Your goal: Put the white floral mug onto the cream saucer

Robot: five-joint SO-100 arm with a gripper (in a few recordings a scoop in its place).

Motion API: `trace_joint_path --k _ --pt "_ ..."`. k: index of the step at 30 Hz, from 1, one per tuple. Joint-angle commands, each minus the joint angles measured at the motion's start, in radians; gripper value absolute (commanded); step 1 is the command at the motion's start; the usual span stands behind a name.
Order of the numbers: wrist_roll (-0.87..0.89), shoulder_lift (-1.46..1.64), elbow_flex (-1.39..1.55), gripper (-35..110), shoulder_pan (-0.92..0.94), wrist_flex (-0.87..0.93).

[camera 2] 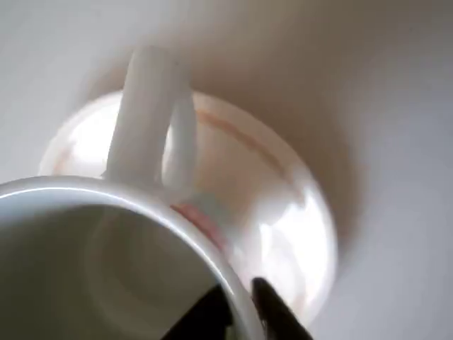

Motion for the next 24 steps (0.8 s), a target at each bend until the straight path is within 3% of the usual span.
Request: trace_joint_path --k 1,11,24 --pt "-0.011 0.020 -0.006 -2 0.021 -0.034" --pt "-0.020 0.006 0.020 -1 -0.015 -0.034" --pt "-0.020 -0.083 0.074 19 -0.101 -0.083"
